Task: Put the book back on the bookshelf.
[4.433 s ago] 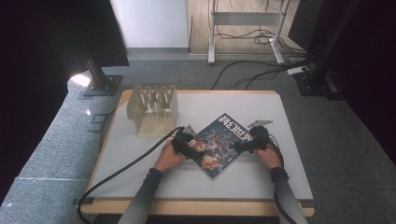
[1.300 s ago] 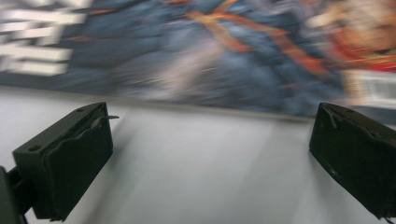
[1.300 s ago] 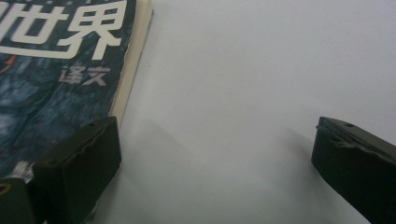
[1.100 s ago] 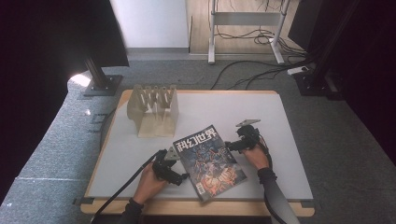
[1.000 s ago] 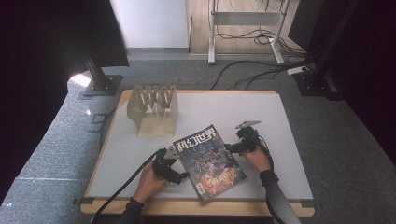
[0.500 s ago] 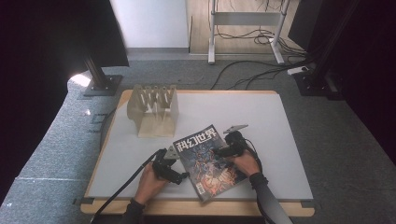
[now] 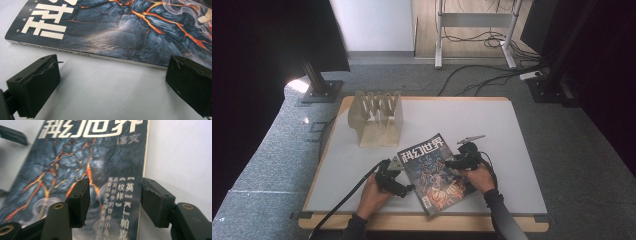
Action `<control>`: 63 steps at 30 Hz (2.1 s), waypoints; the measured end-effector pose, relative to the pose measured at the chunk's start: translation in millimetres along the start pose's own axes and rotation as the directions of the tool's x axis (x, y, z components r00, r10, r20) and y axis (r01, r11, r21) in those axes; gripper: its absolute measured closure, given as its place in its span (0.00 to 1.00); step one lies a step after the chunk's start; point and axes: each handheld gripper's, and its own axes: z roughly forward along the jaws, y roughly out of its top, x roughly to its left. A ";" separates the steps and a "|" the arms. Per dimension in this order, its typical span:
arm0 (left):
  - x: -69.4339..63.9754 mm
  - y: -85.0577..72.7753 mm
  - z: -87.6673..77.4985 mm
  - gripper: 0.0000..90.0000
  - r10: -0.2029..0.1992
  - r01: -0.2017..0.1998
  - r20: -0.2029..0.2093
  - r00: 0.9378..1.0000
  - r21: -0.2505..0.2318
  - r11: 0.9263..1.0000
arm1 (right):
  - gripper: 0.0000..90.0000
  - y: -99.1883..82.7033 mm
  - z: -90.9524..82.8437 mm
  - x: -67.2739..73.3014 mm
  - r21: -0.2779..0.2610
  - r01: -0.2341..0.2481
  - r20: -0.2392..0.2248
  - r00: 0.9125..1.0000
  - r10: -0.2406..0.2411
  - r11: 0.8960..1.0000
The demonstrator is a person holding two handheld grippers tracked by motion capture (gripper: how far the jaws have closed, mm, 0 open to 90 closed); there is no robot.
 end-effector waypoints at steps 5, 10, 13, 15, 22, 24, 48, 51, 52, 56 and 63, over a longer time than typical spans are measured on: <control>0.0 0.0 0.0 0.00 0.000 0.000 0.000 1.000 0.000 1.000 | 0.50 2.1 -9.4 -1.1 -0.018 -0.030 -0.056 0.998 0.029 0.999; 0.0 0.0 0.1 0.00 0.001 -0.001 -0.001 1.000 0.001 1.000 | 0.49 8.5 2.4 -4.4 0.015 -0.004 -0.024 1.000 0.005 1.000; -0.1 0.0 0.1 0.00 0.000 0.000 -0.001 1.000 0.000 1.000 | 0.50 16.0 16.1 -12.3 0.011 -0.004 -0.022 1.000 0.005 1.000; -0.1 0.0 0.1 0.00 0.000 0.000 -0.001 1.000 0.000 1.000 | 0.49 20.9 20.1 -14.9 0.002 -0.006 -0.029 1.000 0.006 1.000; 0.0 0.0 0.1 0.00 -0.001 0.001 0.000 1.000 0.000 1.000 | 0.47 24.5 23.1 -14.6 0.009 -0.027 -0.046 0.999 0.027 1.000; 0.0 0.0 0.2 0.00 -0.001 0.001 0.000 1.000 0.000 1.000 | 0.50 19.3 19.1 -15.9 0.014 -0.039 -0.084 0.996 0.040 0.999; 0.0 0.0 0.0 0.00 -0.003 0.003 0.001 1.000 0.001 1.000 | 0.90 62.6 -1.8 23.1 0.035 0.248 -0.060 0.967 -0.246 0.968; 0.2 -0.1 0.0 0.00 -0.004 0.004 0.002 1.000 0.001 1.000 | 0.90 63.5 -8.3 29.3 0.026 0.263 -0.064 0.963 -0.261 0.964; 0.3 -0.1 0.0 0.00 -0.005 0.005 0.003 1.000 0.000 1.000 | 0.90 63.8 -10.3 31.2 0.022 0.268 -0.065 0.962 -0.266 0.963; 0.5 0.0 -0.2 0.00 -0.004 0.004 0.003 1.000 0.001 1.000 | 0.91 65.0 -21.1 41.4 -0.007 0.296 -0.067 0.953 -0.296 0.955; 2.0 0.2 -2.4 0.00 -0.029 0.029 0.004 1.000 0.004 1.000 | 0.91 66.8 -40.6 54.0 -0.059 0.330 -0.063 0.941 -0.333 0.942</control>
